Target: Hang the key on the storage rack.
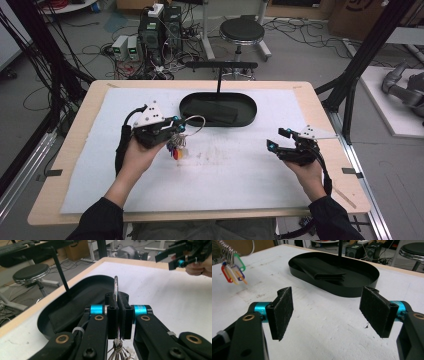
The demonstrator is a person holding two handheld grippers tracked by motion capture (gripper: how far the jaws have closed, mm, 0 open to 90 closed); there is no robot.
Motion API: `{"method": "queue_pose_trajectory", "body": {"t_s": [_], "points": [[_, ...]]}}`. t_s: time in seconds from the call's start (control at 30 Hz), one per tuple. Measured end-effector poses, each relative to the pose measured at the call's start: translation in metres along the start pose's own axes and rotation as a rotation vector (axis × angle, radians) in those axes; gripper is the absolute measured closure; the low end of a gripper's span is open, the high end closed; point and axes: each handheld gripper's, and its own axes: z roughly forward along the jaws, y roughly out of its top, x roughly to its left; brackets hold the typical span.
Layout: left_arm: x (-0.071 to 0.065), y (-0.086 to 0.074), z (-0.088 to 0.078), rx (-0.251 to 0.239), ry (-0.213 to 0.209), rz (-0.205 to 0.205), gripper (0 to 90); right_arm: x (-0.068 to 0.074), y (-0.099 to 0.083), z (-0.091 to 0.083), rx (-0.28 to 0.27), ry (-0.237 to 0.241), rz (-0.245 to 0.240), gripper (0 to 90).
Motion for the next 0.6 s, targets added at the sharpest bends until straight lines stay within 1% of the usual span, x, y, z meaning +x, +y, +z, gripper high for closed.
{"method": "queue_pose_trajectory", "body": {"t_s": [0.03, 0.17, 0.23, 0.27, 0.33, 0.4, 0.5, 0.57, 0.6], "points": [[0.001, 0.004, 0.000, -0.004, 0.004, -0.001, 86.6, 0.000, 0.000, 0.000, 0.001, 0.005, 0.002, 27.6], [0.007, 0.017, 0.000, -0.008, 0.022, 0.013, 86.7, 0.000, 0.000, 0.000, 0.000, 0.007, 0.006, 27.5], [0.011, 0.022, 0.001, -0.011, 0.029, 0.016, 86.6, 0.000, 0.000, 0.000, -0.002, 0.008, 0.008, 27.4], [0.012, 0.024, 0.002, -0.015, 0.034, 0.007, 86.7, -0.001, 0.000, 0.000, -0.005, 0.005, 0.009, 27.3], [0.017, 0.028, 0.003, -0.011, 0.045, 0.014, 86.6, -0.001, 0.000, -0.001, -0.007, 0.004, 0.011, 26.3], [0.021, 0.031, 0.004, -0.018, 0.052, 0.008, 86.6, -0.001, 0.000, -0.001, -0.013, -0.010, 0.013, 23.2], [0.029, 0.034, 0.007, -0.022, 0.064, -0.005, 86.7, -0.001, 0.000, -0.001, -0.016, -0.012, 0.013, 23.2], [0.033, 0.035, 0.010, -0.027, 0.077, -0.007, 86.7, -0.001, 0.000, -0.001, -0.016, -0.009, 0.018, 23.2], [0.035, 0.036, 0.011, -0.028, 0.078, -0.014, 86.7, -0.001, 0.000, -0.001, -0.017, -0.010, 0.026, 22.9]]}}
